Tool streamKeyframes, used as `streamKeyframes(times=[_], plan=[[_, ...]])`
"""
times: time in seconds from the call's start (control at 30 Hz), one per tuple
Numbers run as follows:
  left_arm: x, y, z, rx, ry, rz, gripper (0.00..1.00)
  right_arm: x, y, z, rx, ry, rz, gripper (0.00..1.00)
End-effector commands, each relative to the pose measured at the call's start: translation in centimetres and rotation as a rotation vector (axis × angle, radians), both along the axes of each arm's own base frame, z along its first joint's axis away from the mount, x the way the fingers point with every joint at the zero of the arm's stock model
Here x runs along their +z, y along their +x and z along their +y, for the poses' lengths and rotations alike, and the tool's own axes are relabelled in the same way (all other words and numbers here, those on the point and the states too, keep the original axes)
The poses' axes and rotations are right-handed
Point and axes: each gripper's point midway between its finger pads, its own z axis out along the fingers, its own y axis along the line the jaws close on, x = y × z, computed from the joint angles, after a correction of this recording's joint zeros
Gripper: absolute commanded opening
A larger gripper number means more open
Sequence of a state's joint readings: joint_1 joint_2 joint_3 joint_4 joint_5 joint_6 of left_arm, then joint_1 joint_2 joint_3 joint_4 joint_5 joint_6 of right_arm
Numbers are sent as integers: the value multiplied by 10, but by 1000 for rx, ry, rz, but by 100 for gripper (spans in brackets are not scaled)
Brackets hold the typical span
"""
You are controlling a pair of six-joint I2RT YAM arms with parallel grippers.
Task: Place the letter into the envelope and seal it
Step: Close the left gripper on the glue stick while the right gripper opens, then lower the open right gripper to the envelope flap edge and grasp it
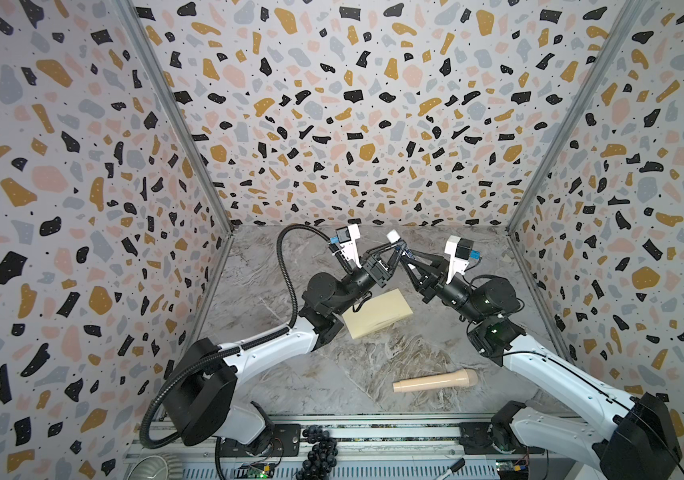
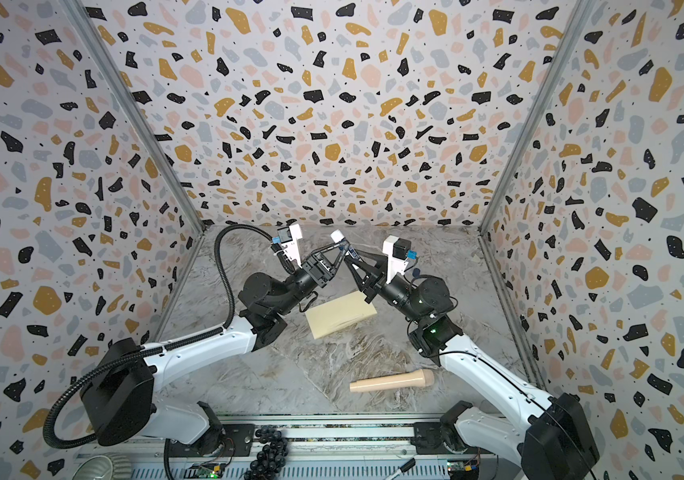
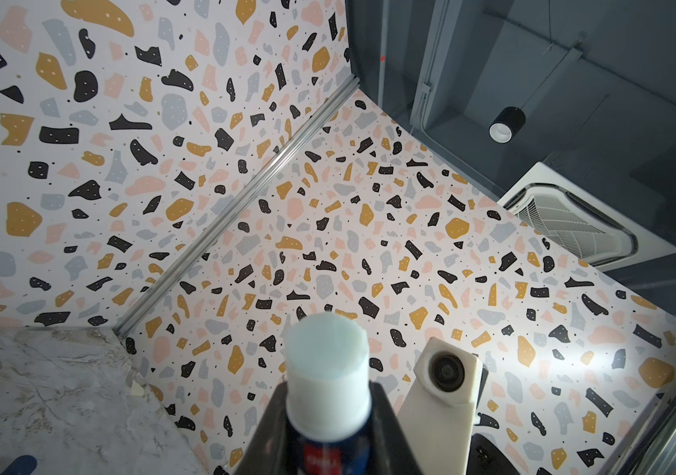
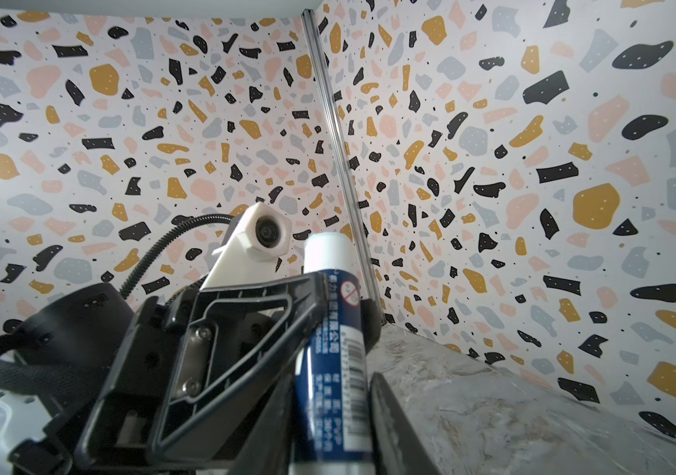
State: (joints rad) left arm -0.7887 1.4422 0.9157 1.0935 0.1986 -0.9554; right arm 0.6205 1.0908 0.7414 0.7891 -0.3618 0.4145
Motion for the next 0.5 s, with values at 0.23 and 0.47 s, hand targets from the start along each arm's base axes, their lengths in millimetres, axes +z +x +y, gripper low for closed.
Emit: streamKeyframes(times=[0.23,0.47], plan=[[30,-5,14,102,70,-128,0,9,-10,2,-27,-208,-132,90],[22,8,29,150,134,-123,0,2,-10,-12,-116,-339,-200,99]])
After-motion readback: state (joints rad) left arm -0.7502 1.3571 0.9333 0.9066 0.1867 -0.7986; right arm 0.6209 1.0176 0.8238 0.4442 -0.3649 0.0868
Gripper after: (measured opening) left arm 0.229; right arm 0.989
